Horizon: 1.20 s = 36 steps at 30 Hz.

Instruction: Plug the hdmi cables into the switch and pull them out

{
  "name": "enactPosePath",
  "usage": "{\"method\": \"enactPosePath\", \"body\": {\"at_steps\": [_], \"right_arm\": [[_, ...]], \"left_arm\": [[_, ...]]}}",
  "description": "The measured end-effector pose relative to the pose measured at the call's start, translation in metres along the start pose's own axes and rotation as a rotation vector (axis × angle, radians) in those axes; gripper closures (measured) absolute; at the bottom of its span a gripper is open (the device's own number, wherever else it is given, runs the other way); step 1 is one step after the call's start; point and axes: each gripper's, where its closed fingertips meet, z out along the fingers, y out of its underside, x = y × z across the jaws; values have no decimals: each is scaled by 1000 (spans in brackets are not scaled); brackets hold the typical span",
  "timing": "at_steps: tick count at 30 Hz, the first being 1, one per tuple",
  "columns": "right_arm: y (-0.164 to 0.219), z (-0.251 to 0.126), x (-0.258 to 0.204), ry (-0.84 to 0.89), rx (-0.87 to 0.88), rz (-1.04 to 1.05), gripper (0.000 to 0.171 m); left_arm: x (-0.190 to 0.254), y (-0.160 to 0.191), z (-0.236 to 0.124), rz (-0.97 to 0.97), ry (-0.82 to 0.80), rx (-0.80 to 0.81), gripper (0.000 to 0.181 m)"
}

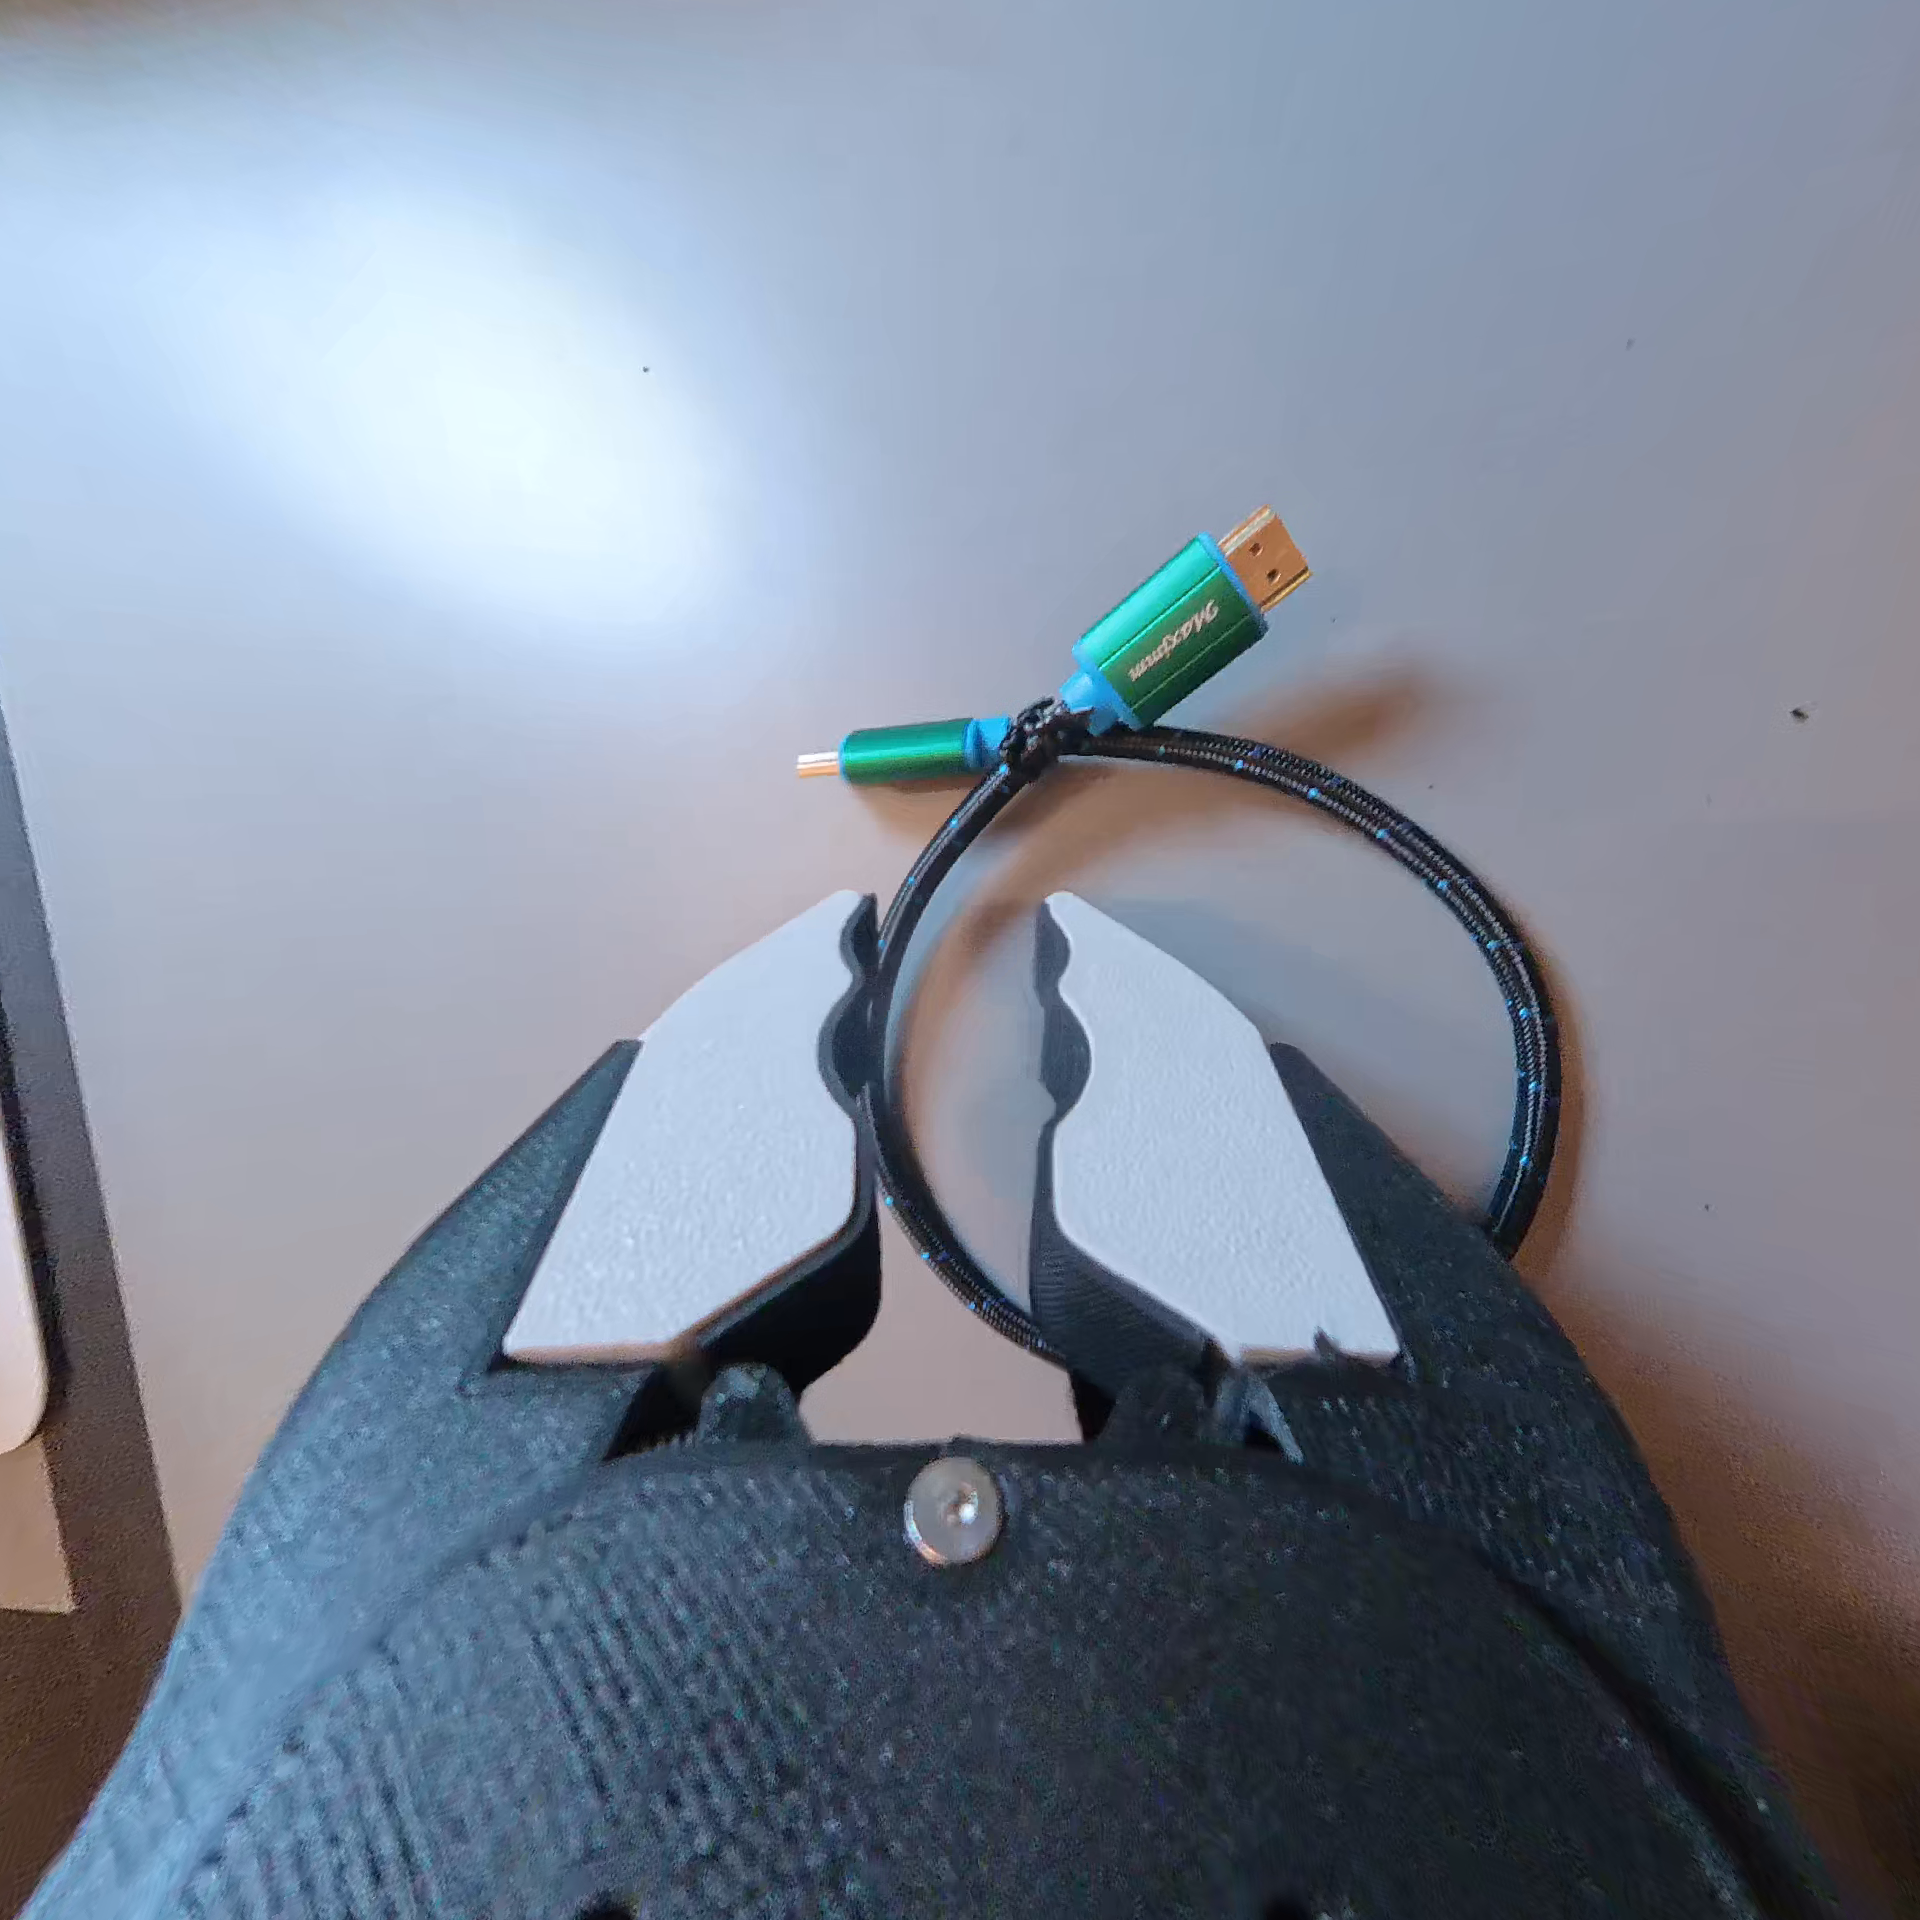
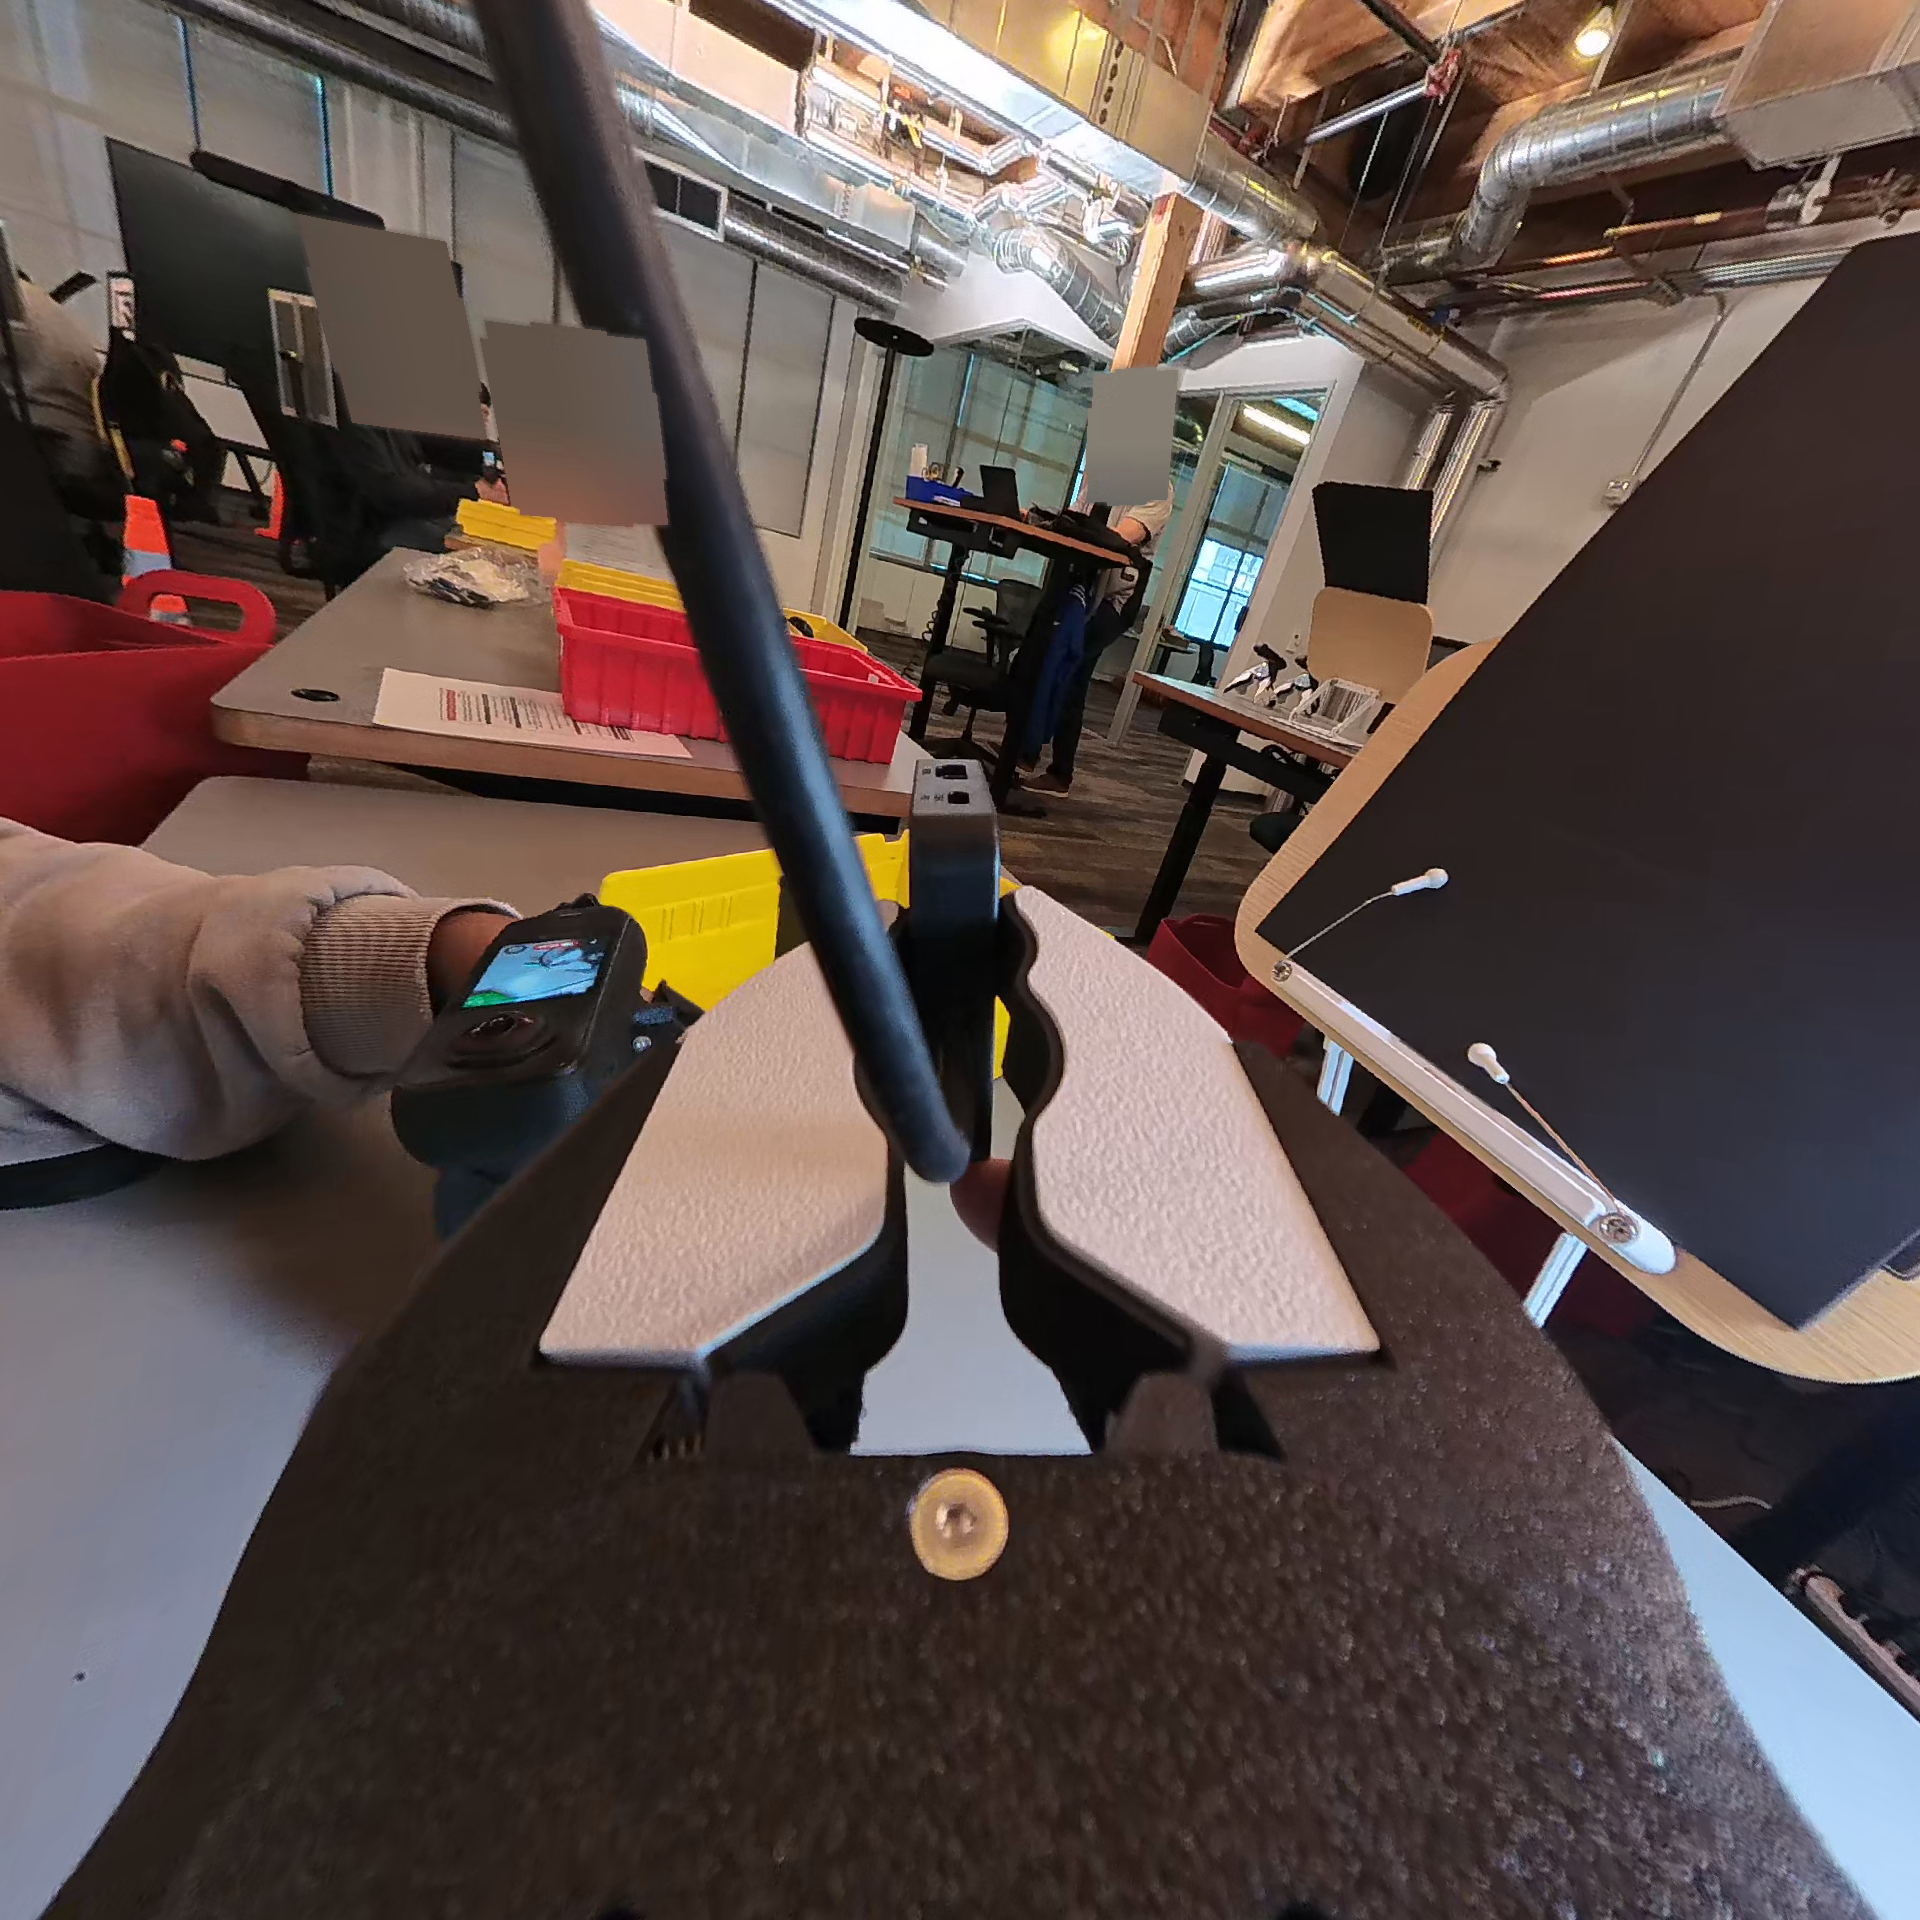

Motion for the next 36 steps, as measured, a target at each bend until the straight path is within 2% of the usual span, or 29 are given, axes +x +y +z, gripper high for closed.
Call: {"method": "enactPosePath", "body": {"at_steps": [6, 7, 11, 17, 24, 27, 31, 36], "right_arm": [[0, 0, 0, 1, -2, -3, 157], [0, 0, 0, 2, -3, -2, 157], [1, 0, 1, 3, -5, -1, 157], [3, 1, 1, 4, -12, -2, 157], [3, 1, 3, 9, -11, -2, 157], [2, 0, 3, 11, -8, -2, 157], [1, -1, 4, 16, -7, -7, 157], [0, -4, 7, 27, -4, -6, 157]], "left_arm": [[5, -1, 18, 42, -4, -34, 138], [6, -2, 21, 45, 1, -32, 140], [7, 3, 18, 49, 10, -55, 170], [5, 23, 7, -7, 22, -164, 172], [19, 52, -12, -149, 119, -311, 174], [12, 65, -22, -146, 64, -376, 172], [13, 57, -36, -129, 55, -337, 166], [62, 28, -51, -67, 248, -274, 163]]}}
